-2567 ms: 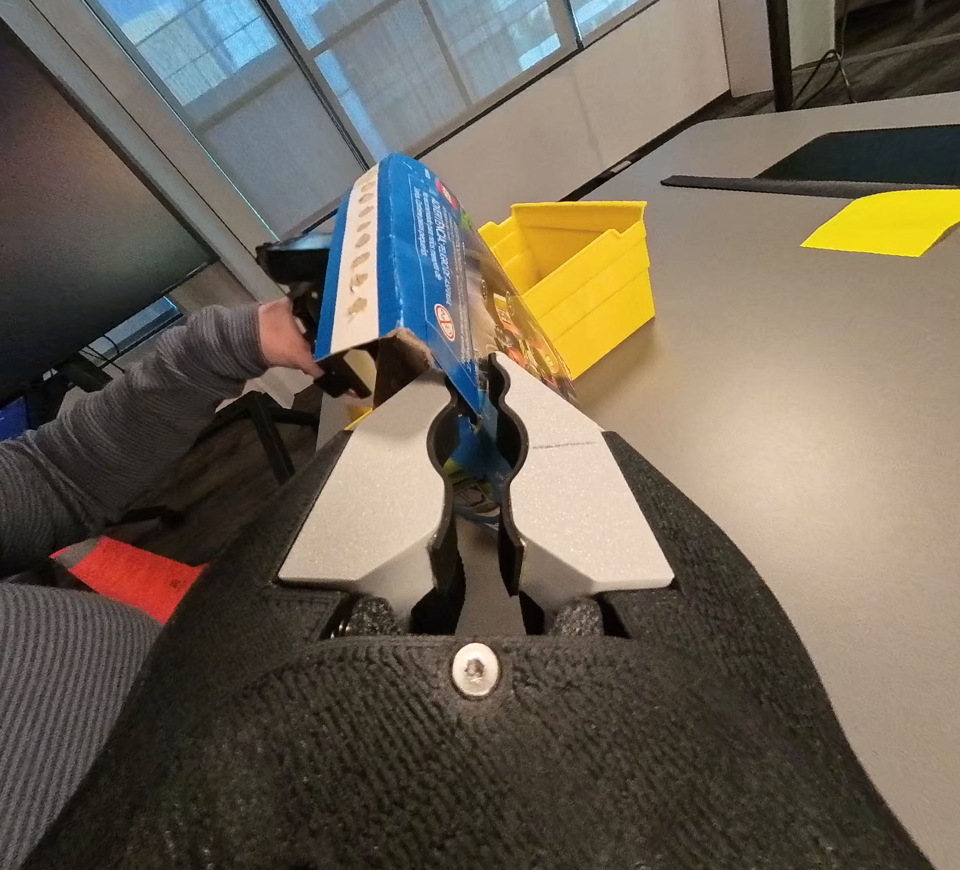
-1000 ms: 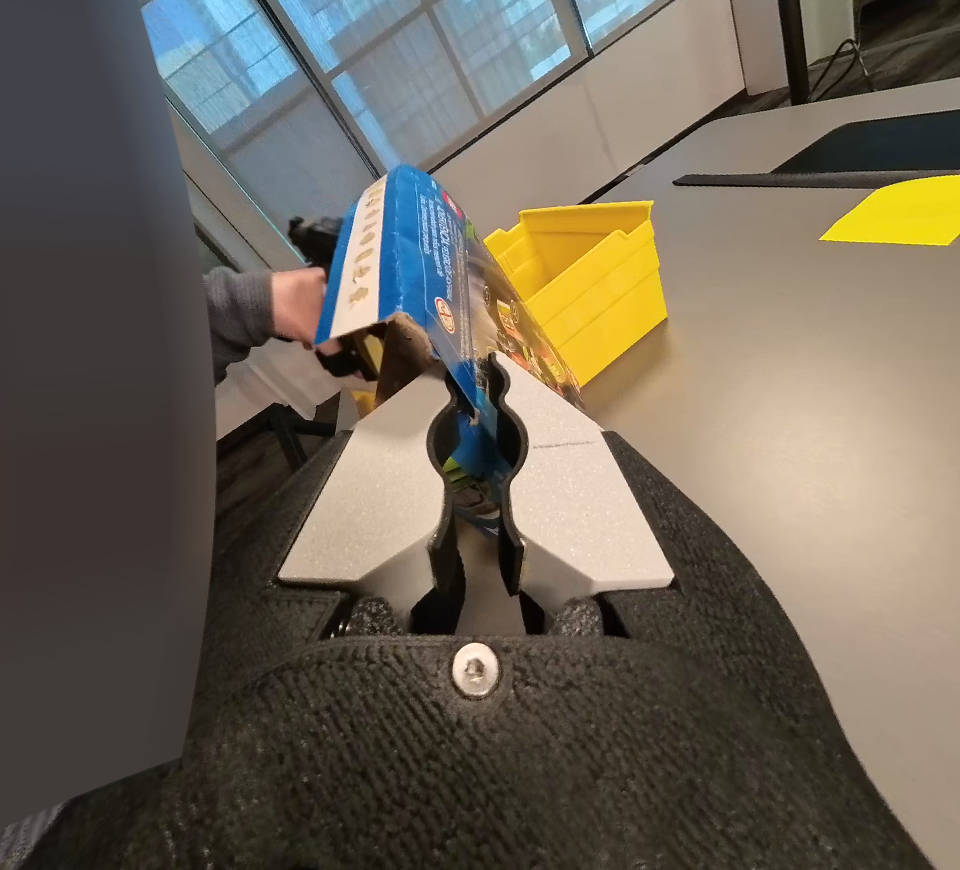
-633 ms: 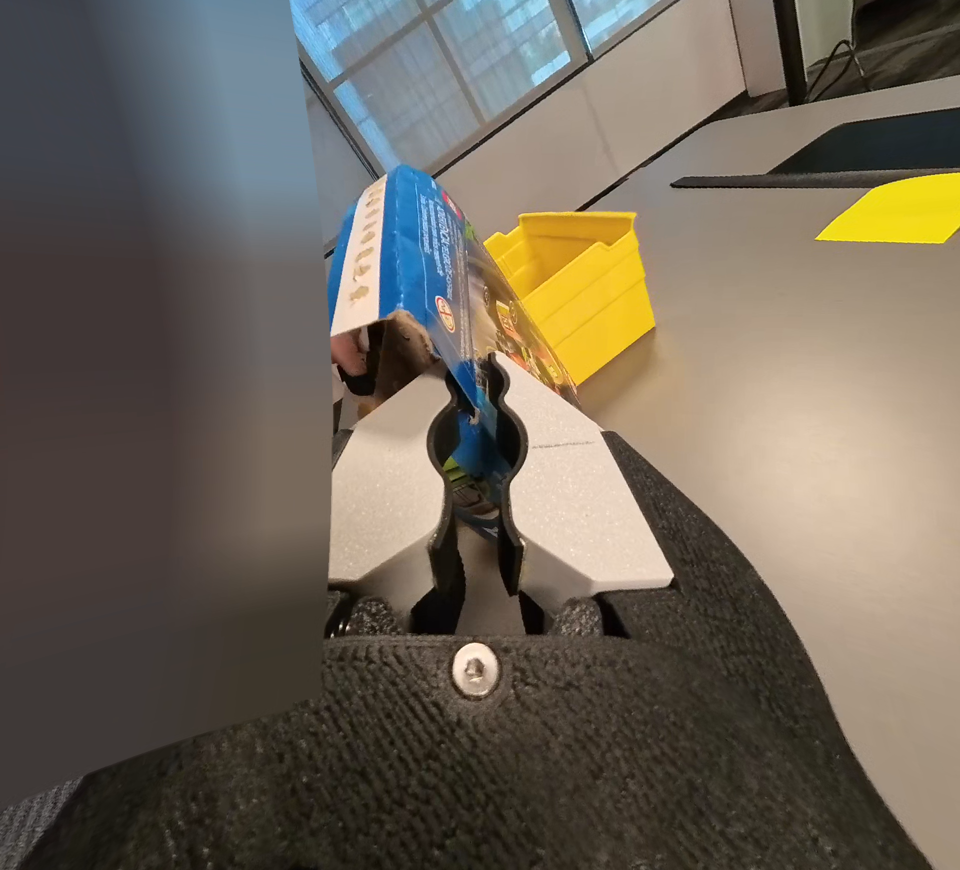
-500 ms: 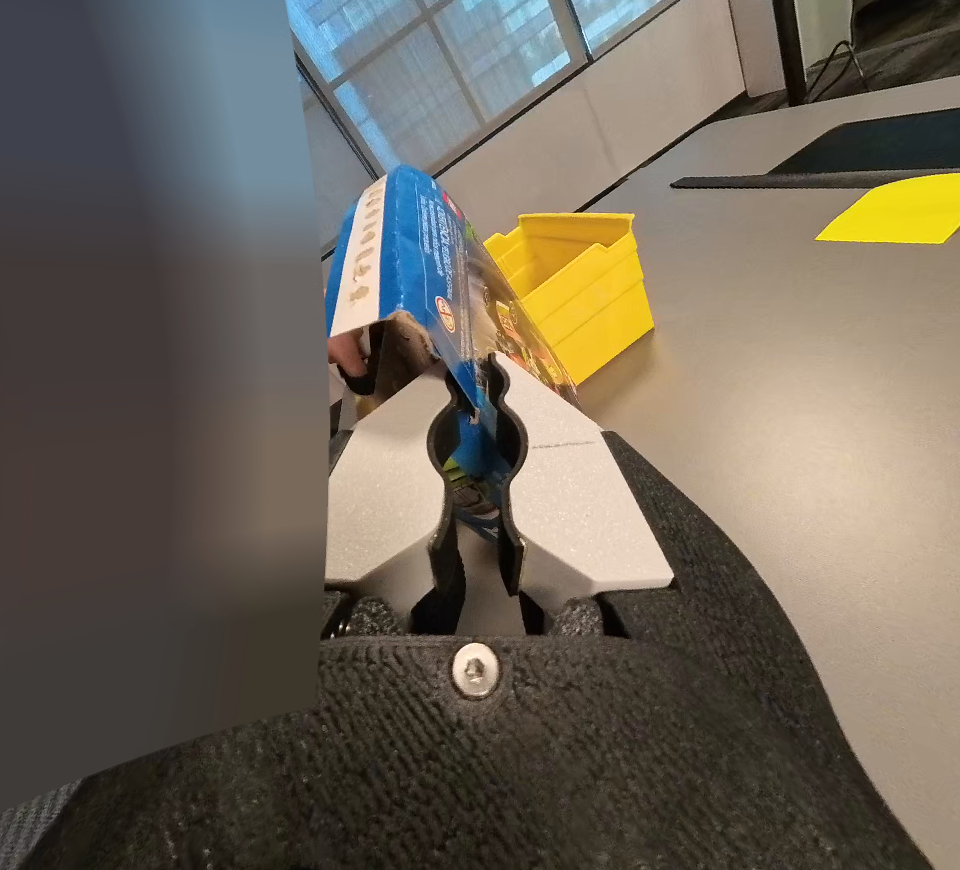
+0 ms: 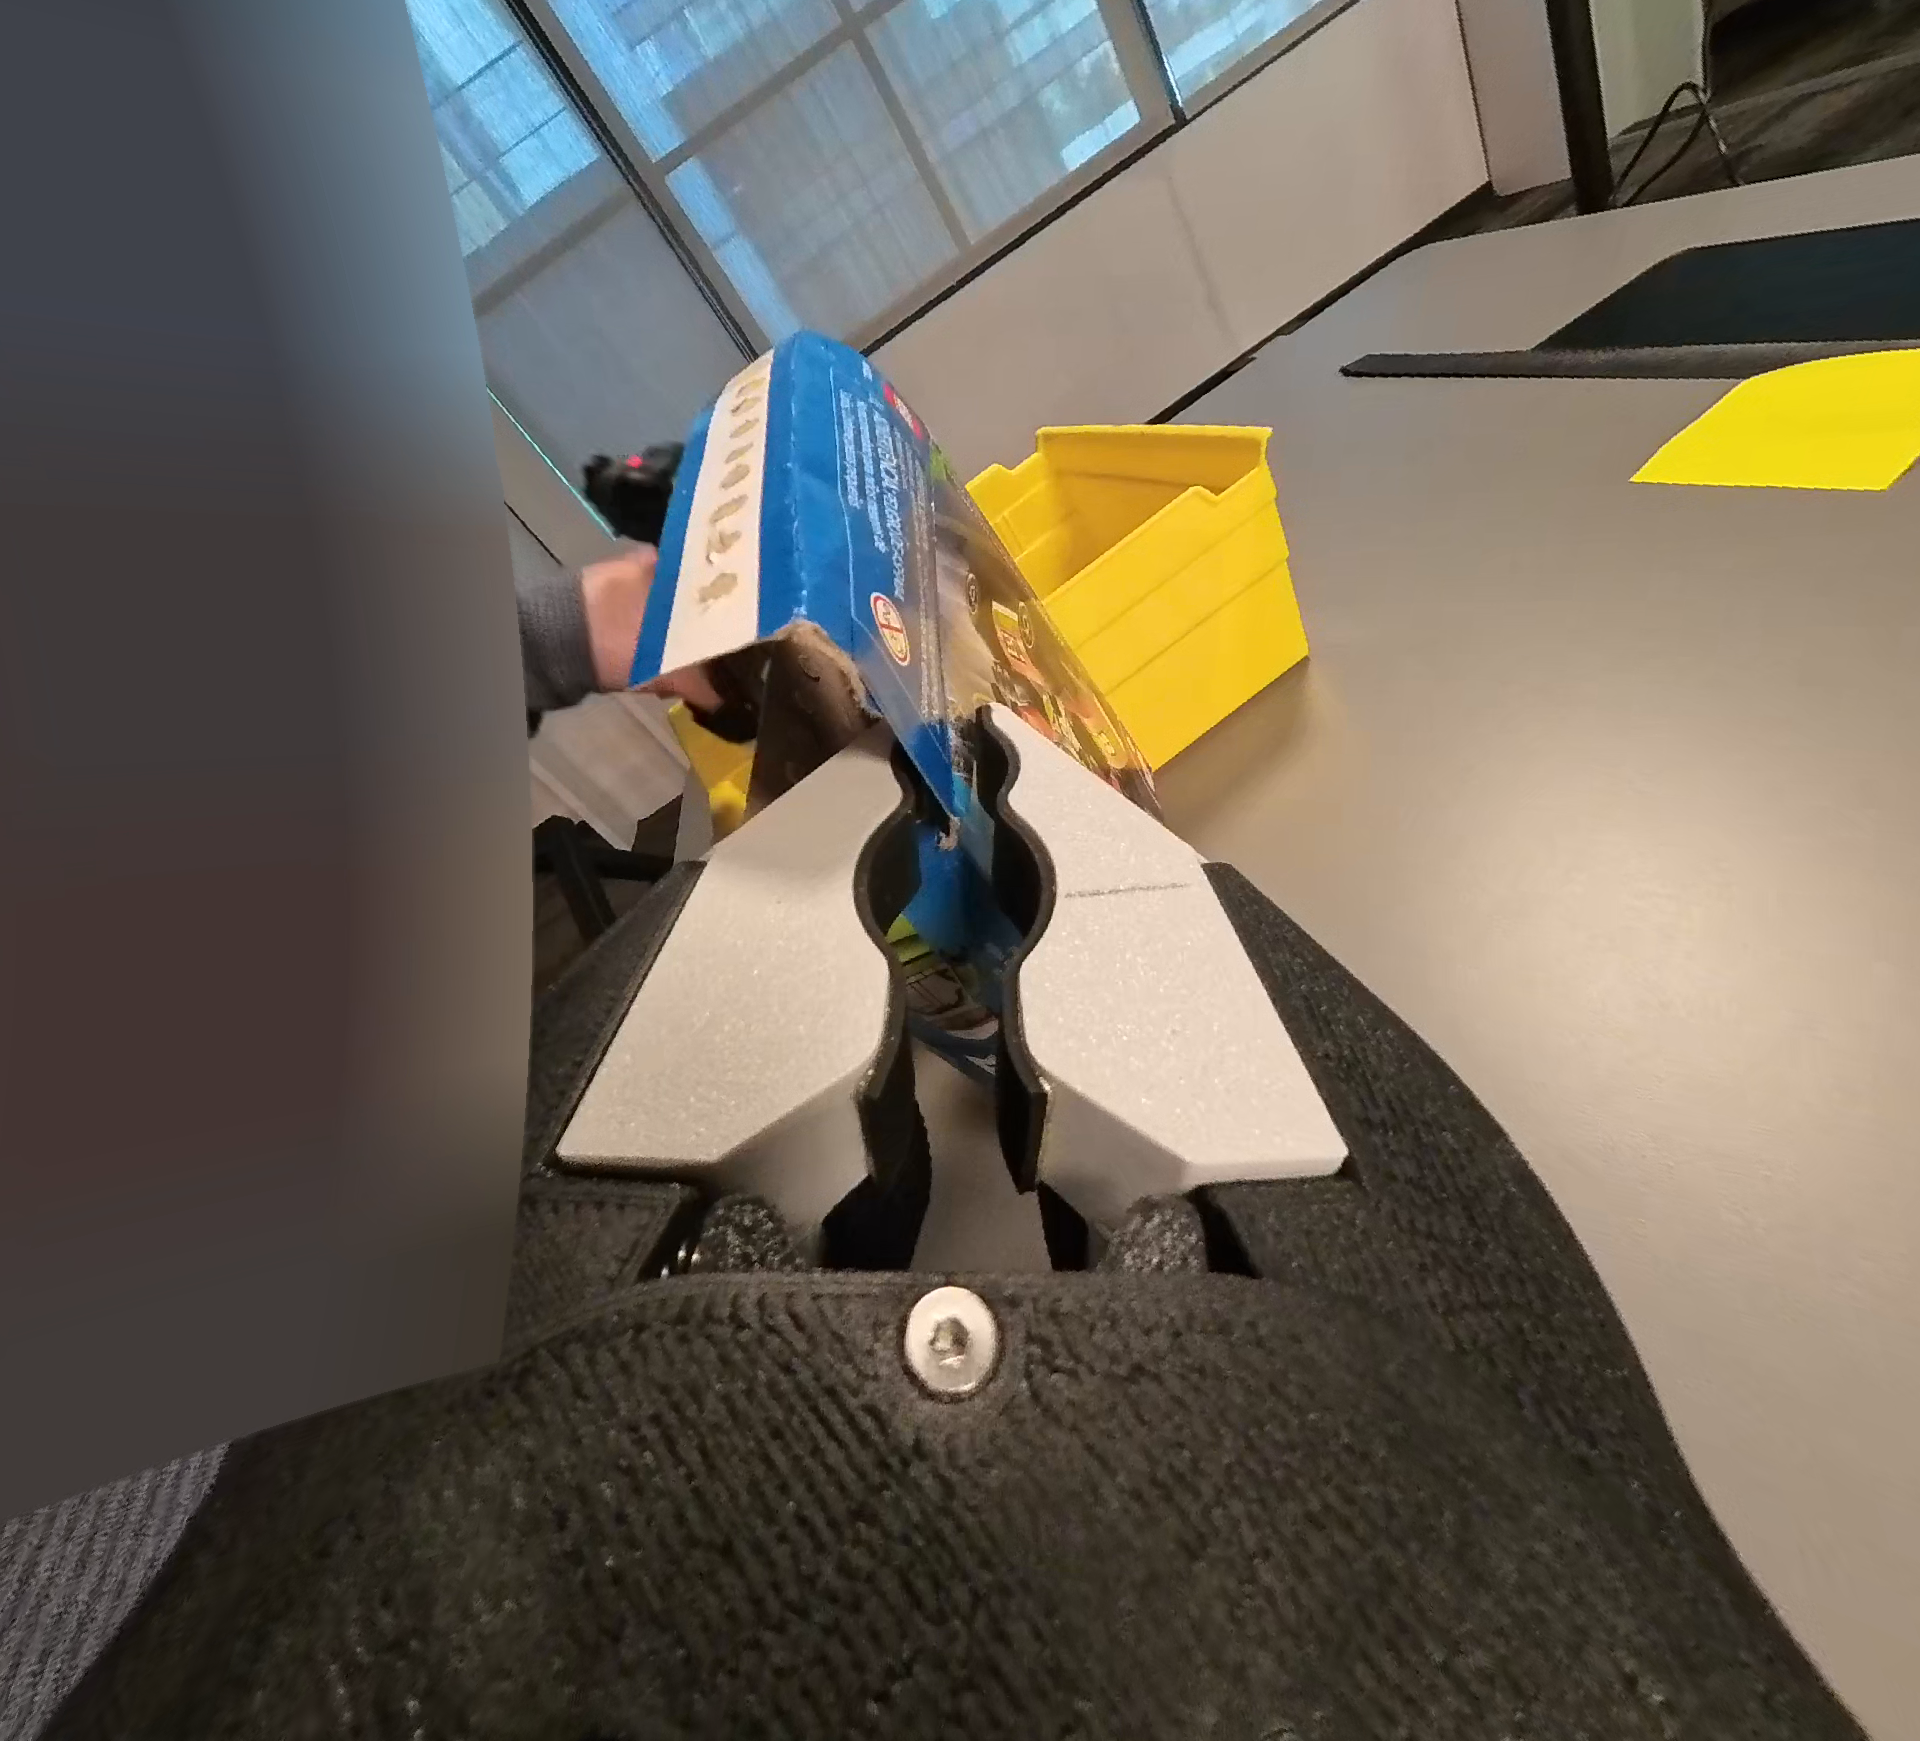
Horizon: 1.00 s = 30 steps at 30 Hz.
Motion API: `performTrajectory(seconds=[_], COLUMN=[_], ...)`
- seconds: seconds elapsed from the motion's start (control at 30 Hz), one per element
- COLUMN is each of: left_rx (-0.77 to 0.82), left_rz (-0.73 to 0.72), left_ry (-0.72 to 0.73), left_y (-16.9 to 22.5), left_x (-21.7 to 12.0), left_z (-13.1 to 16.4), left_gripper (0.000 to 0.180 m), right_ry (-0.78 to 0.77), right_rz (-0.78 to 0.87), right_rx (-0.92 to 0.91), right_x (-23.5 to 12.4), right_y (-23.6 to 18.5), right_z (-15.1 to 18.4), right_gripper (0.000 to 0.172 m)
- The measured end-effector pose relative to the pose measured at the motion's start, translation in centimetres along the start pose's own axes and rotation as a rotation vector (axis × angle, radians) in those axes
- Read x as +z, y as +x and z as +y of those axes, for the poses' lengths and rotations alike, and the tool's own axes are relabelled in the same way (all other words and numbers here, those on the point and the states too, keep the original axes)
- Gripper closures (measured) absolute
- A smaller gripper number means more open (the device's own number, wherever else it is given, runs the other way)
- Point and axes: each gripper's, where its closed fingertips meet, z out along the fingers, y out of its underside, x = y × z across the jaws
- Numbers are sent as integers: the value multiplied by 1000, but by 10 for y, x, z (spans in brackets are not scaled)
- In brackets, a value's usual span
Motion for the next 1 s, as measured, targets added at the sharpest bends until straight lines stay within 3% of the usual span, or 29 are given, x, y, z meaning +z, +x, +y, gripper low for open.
performTrajectory(seconds=[0.17,0.27,0.37,0.53,0.63,0.73,0.87,1.0], left_rx=[79,208,357,507,504,482,445,441], left_rz=[-120,-167,-139,-122,-167,-142,-127,-127], left_ry=[482,810,1009,1102,1122,1040,961,975], left_y=[30,76,132,185,184,182,176,176], left_x=[-91,-155,-193,-208,-210,-196,-180,-183], left_z=[-62,-93,-110,-129,-148,-162,-175,-179], left_gripper=[180,180,180,180,180,180,152,152], right_ry=[6,8,12,19,18,18,25,31], right_rz=[11,15,22,25,22,23,33,32], right_rx=[-4,-9,-15,-12,-17,-24,-16,-8], right_x=[0,1,2,2,4,4,3,2], right_y=[1,0,0,0,-2,-3,0,2], right_z=[0,0,0,0,1,1,0,-1], right_gripper=[167,167,167,167,167,167,167,167])
